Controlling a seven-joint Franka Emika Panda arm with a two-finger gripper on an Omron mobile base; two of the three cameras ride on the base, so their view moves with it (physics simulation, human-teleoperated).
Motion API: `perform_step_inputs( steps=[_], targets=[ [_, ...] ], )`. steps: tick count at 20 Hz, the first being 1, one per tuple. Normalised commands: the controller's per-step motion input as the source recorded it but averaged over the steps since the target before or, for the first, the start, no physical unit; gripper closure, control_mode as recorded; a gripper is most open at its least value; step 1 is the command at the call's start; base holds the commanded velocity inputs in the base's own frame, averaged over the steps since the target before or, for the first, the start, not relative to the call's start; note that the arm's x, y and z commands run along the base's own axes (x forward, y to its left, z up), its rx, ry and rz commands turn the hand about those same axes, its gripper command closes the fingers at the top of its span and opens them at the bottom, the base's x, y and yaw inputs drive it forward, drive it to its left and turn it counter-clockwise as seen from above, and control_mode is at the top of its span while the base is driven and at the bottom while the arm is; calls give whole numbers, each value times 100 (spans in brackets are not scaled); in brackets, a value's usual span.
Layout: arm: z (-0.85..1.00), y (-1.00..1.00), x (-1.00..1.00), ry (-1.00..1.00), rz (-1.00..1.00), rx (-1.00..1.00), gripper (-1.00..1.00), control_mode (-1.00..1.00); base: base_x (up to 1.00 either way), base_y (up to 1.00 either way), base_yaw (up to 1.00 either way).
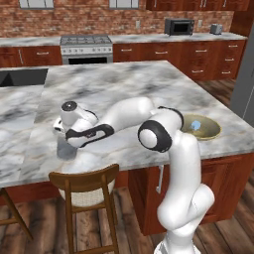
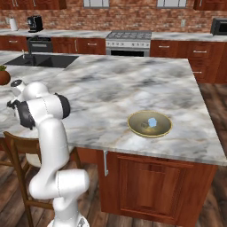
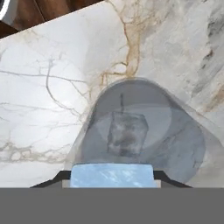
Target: There are four ice cubes in the ice bowl. Place two ice cubes in each glass of water.
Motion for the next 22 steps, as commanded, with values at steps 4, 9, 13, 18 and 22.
perform_step_inputs(
  steps=[4,9,13,18,22],
  targets=[
    [31,22,0,-17,0,7,-100,-100,0,0,0],
    [51,33,14,-2,0,6,-100,-100,0,0,0],
    [44,41,30,0,2,8,-100,-100,0,0,0],
    [74,13,14,-5,2,9,-100,-100,0,0,0],
    [24,-87,-59,-2,0,1,-100,-100,0,0,0]
  ],
)
